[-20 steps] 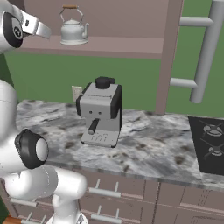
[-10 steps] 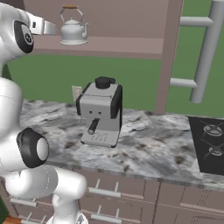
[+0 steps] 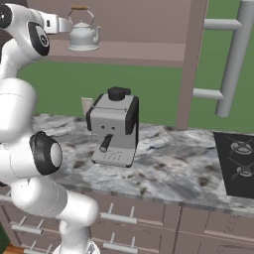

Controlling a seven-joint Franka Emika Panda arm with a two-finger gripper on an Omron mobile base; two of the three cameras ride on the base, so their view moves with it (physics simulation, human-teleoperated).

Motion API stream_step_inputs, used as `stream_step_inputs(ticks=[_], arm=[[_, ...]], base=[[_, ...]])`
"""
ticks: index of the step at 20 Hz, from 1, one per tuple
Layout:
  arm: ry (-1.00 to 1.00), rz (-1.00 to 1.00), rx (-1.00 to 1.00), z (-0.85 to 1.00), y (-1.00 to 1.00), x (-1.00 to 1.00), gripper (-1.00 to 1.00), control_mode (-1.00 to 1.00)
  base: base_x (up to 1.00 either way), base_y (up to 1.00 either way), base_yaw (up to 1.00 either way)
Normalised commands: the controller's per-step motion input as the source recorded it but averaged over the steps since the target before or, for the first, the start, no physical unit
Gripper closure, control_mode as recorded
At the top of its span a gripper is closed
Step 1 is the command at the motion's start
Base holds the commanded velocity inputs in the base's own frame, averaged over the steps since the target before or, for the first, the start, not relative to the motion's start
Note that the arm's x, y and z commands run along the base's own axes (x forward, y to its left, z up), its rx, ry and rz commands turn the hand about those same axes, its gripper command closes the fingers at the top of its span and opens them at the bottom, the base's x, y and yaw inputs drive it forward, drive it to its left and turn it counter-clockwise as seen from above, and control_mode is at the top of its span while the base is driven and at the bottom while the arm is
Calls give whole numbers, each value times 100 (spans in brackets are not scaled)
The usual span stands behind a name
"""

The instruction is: Open the cabinet, pick the kettle from the cabinet, and place it in the sink.

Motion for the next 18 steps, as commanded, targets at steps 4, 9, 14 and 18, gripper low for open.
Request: stream_step_inputs(ticks=[4, 9, 14, 18], arm=[[0, 0, -15, 14, 2, 38, -100, -100], [0, 0, -5, 1, 12, 41, -100, -100], [0, 0, 0, 0, 15, 40, -100, -100], [0, 0, 0, 6, 4, 40, -100, -100]], base=[[0, 0, 0], [0, 0, 0], [0, 0, 0], [0, 0, 0]])
